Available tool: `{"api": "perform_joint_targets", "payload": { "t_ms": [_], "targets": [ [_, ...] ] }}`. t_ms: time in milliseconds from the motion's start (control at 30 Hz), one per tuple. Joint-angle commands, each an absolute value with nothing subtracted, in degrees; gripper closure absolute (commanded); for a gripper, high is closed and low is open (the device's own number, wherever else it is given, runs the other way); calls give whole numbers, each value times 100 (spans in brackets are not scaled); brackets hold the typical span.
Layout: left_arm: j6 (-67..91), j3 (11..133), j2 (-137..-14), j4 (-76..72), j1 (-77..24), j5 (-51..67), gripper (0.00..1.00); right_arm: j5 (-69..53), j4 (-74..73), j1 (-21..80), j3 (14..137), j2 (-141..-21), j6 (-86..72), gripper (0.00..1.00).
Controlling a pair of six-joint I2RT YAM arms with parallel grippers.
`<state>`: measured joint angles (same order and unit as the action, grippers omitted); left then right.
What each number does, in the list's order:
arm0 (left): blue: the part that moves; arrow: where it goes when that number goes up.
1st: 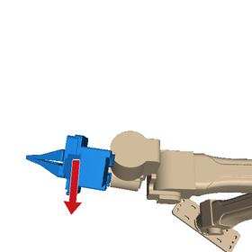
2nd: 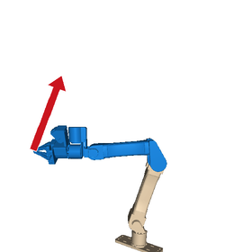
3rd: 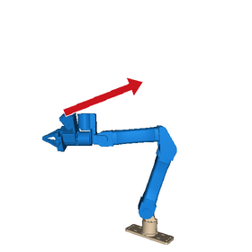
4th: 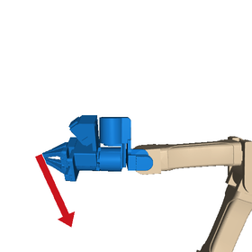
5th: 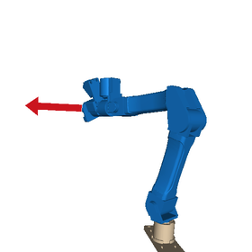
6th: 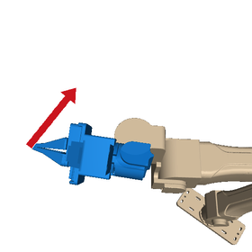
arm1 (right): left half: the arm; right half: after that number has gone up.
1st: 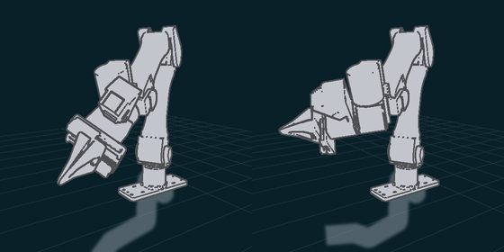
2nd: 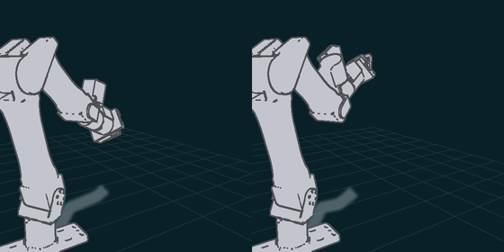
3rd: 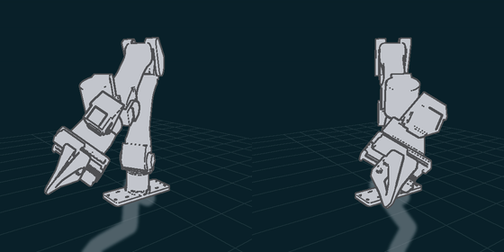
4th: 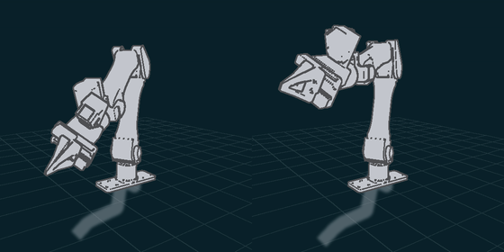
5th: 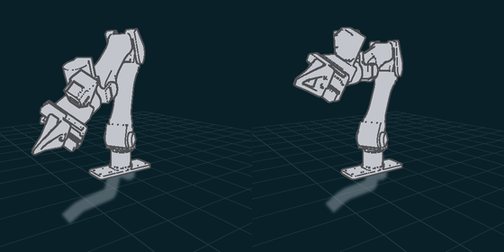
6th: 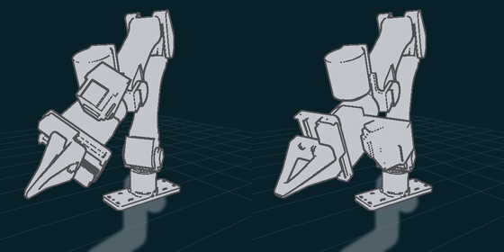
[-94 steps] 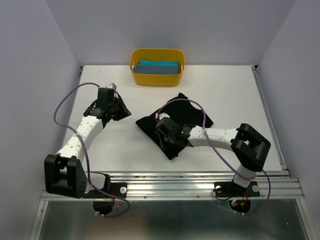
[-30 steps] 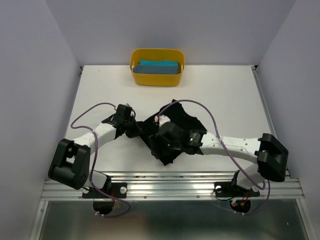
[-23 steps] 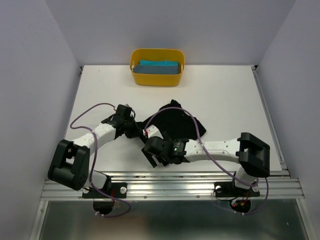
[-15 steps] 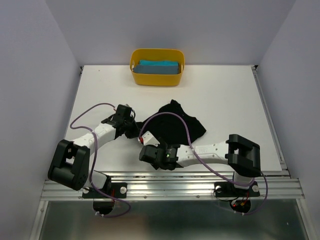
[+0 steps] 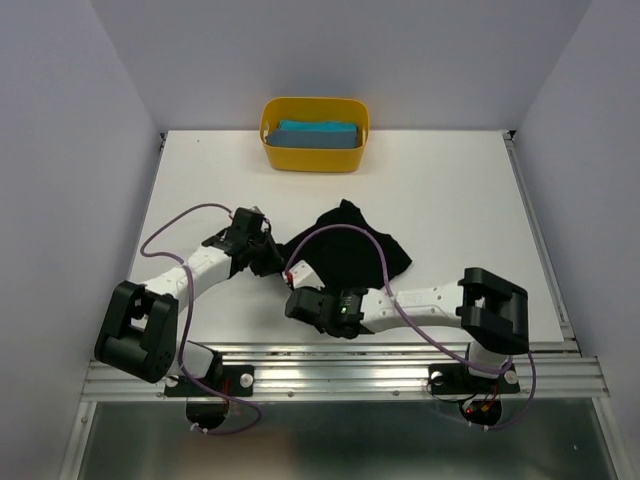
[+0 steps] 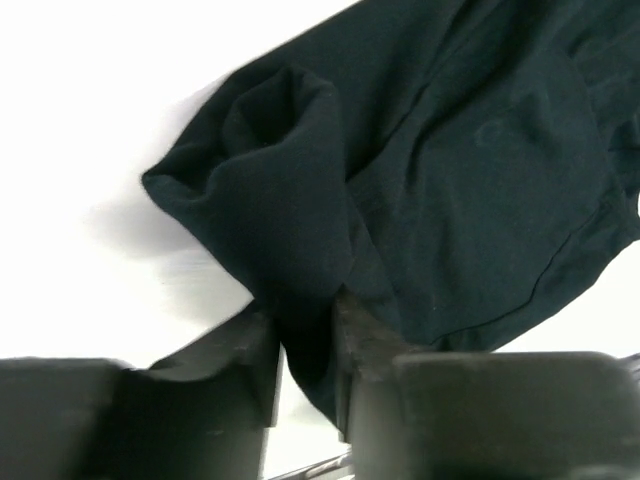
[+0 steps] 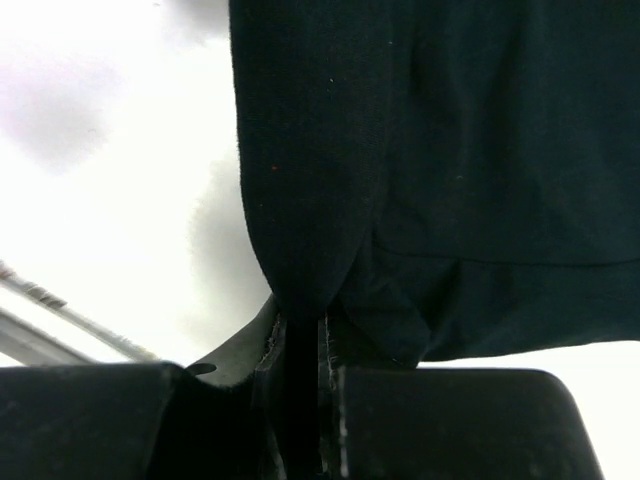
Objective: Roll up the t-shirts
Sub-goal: Roll the T-shirt to the center of the board.
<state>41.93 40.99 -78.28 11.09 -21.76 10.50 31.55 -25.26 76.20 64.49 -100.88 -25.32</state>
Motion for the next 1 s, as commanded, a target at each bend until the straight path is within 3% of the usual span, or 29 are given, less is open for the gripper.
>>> {"api": "perform_joint_targets", "payload": {
  "t_ms": [0, 100, 200, 467, 567, 700, 967],
  "targets": [
    [3912, 4456, -7585, 1169, -2180, 1081, 61, 2006, -1820, 7296, 6049, -9511, -2812, 99],
    [3762, 4657, -7453, 1274, -2180, 1125, 36, 1145, -1442, 6674, 5723, -9089, -2953, 99],
    [3604, 4851, -7348, 1581, -2188, 976, 26, 318, -1143, 6320, 5520, -8939, -3014, 99],
    [3463, 5063, -7023, 1960, -2180, 650, 25, -1124, -344, 5678, 4862, -8860, -3471, 99],
    [3463, 4852, -6961, 1829, -2188, 782, 32, -1799, 225, 5345, 4511, -8833, -3813, 99],
    [3480, 4562, -6943, 1714, -2197, 949, 57, -2372, 983, 5064, 4036, -8833, -4454, 99],
    [3489, 4342, -6908, 1503, -2303, 1125, 76, -2978, 1985, 4615, 3428, -8789, -5097, 99]
  ]
}}
